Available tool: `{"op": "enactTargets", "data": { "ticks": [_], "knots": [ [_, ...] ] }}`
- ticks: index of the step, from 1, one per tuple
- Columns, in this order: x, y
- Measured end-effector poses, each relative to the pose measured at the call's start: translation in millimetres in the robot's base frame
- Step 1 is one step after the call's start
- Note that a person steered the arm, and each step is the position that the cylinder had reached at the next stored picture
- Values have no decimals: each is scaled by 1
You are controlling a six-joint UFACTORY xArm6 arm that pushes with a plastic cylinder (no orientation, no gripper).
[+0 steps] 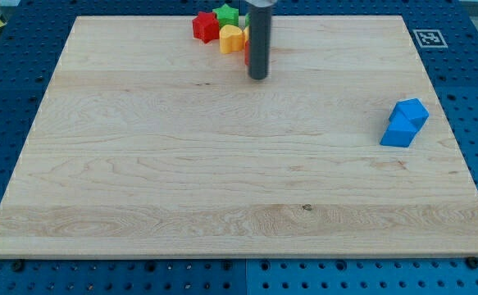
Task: Move the blue cube towards the up and left
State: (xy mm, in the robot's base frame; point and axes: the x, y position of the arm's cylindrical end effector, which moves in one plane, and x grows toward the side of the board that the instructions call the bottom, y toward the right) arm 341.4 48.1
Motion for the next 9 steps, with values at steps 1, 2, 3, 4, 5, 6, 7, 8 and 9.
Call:
{"op": "enactTargets", "data": {
  "ticks": [1,2,3,4,5,6,7,8,9],
  "knots": [
    [-4,44],
    [-20,50],
    [-21,46],
    [-9,99],
    [-8,190],
    [23,265],
    [95,283],
    [127,274],
    [110,227]
  ]
}}
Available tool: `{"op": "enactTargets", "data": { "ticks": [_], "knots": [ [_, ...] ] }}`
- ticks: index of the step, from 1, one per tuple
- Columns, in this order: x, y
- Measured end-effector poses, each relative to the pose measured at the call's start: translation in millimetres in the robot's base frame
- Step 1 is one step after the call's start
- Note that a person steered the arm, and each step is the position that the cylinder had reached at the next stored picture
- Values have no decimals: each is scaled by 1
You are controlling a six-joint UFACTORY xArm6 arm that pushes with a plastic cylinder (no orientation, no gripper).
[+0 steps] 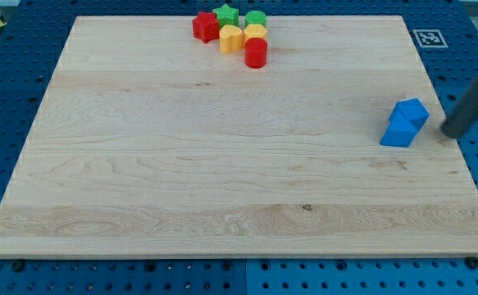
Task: Move the blue cube towards the up and left
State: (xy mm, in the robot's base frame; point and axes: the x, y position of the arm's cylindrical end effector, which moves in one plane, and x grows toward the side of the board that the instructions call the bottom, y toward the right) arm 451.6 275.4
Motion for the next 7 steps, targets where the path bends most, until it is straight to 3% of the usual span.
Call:
{"op": "enactTargets", "data": {
  "ticks": [2,3,5,7],
  "knots": [
    [-47,-135],
    [-59,-157],
    [-72,-142],
    [-76,-228]
  ]
}}
